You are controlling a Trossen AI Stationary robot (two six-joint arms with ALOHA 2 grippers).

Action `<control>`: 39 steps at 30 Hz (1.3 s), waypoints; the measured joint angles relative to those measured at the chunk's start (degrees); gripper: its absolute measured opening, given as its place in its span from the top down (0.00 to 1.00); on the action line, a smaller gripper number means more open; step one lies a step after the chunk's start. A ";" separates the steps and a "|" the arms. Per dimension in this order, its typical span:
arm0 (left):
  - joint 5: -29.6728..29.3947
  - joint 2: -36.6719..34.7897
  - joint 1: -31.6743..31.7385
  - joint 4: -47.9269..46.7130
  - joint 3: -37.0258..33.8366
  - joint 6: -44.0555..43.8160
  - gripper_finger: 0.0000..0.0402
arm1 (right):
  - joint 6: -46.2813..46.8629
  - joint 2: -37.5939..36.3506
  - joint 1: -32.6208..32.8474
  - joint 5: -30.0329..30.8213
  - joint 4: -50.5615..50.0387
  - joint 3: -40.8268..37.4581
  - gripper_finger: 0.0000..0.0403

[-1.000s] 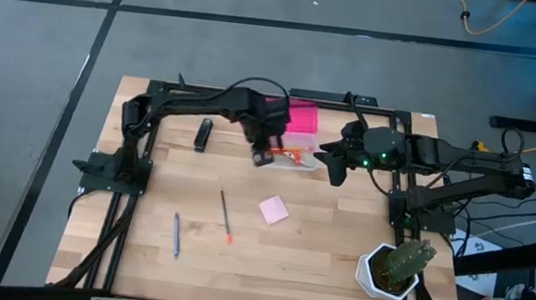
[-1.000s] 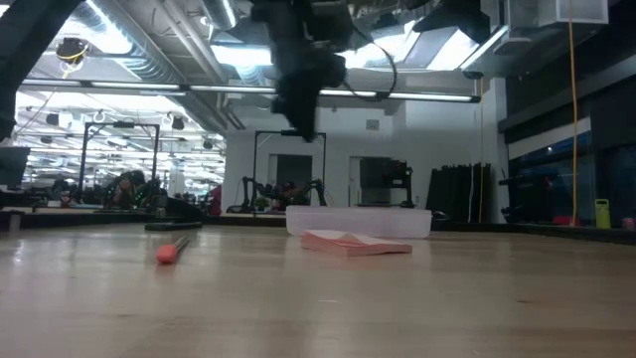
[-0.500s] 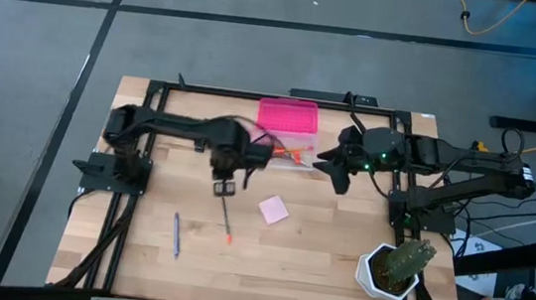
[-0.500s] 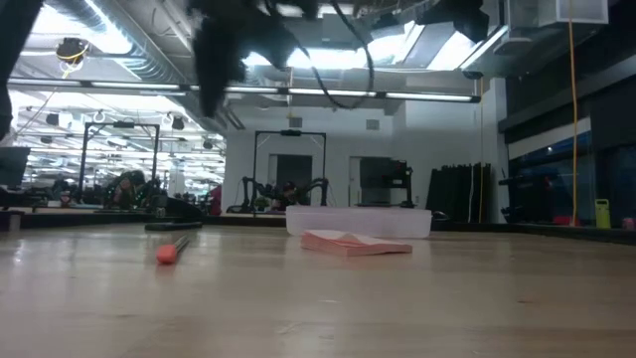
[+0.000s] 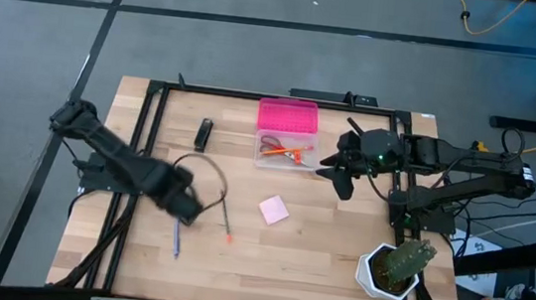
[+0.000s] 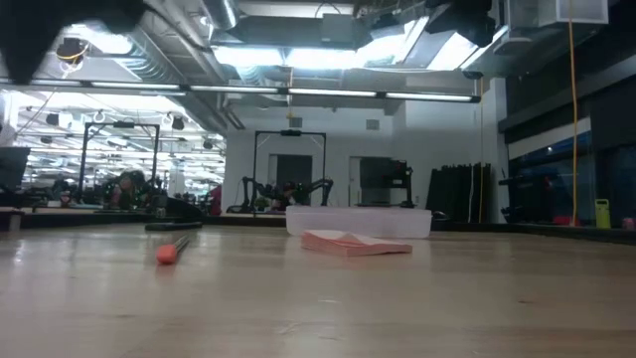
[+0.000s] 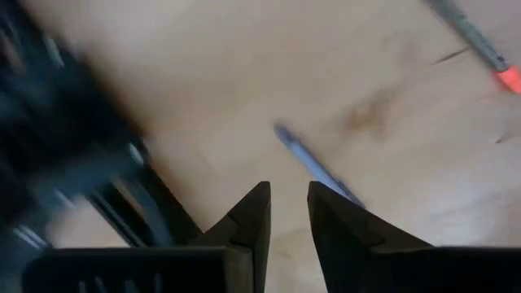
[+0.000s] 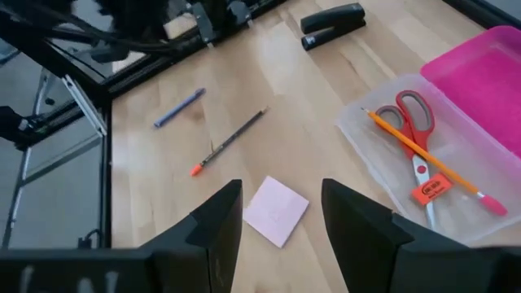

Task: Pack school essentials
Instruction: Put the gray pen into the supply box

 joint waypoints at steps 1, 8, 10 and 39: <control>0.16 -0.18 -2.40 1.75 -0.84 -4.70 0.81 | -0.85 0.00 0.00 0.00 -0.27 0.00 0.58; -4.02 1.61 -14.19 18.73 -3.71 -27.89 0.81 | -2.68 0.00 0.00 -0.24 -0.41 0.00 0.58; -4.08 3.46 -15.88 18.76 -3.83 -33.72 0.81 | -2.63 0.00 0.00 -0.24 -0.47 0.00 0.58; -3.39 7.08 -13.48 24.86 -13.54 -40.06 0.72 | -2.49 0.00 0.02 -0.40 -0.45 0.00 0.58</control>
